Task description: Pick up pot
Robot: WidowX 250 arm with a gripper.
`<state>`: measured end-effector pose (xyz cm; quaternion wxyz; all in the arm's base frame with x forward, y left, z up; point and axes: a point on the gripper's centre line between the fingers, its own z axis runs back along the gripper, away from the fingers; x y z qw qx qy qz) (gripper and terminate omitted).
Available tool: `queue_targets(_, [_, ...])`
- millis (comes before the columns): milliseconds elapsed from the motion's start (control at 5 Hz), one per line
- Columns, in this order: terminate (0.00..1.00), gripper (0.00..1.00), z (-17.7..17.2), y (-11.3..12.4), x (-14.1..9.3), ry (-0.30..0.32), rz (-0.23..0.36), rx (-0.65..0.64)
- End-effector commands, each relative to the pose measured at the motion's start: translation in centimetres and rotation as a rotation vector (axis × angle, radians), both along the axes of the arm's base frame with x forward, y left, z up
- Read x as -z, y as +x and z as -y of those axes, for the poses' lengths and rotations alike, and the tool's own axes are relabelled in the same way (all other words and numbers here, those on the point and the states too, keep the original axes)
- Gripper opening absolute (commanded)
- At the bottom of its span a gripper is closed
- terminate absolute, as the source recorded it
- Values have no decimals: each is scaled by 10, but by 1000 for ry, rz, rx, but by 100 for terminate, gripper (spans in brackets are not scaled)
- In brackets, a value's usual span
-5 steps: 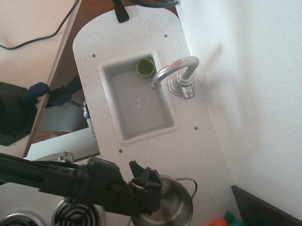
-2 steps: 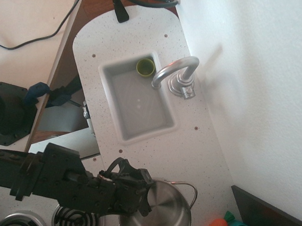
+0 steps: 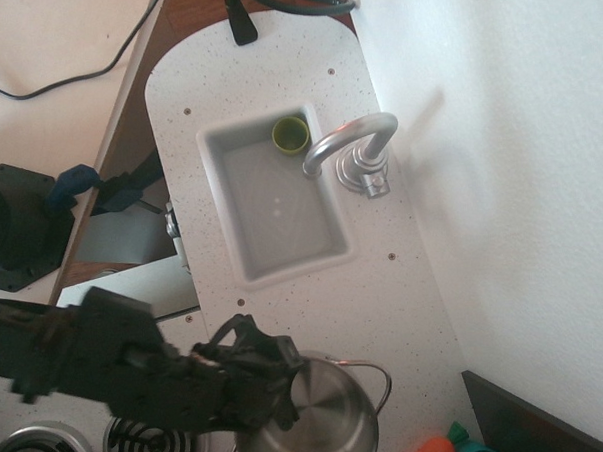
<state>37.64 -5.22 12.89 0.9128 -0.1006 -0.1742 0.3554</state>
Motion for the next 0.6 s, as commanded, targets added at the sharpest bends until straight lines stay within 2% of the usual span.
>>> queue_targets(0, [0,0,2,0,-45,-9,143,19])
queue_targets(200, [0,0,0,1,-45,-4,136,22])
queue_targets(400, [100,0,-3,3,-44,-1,113,15])
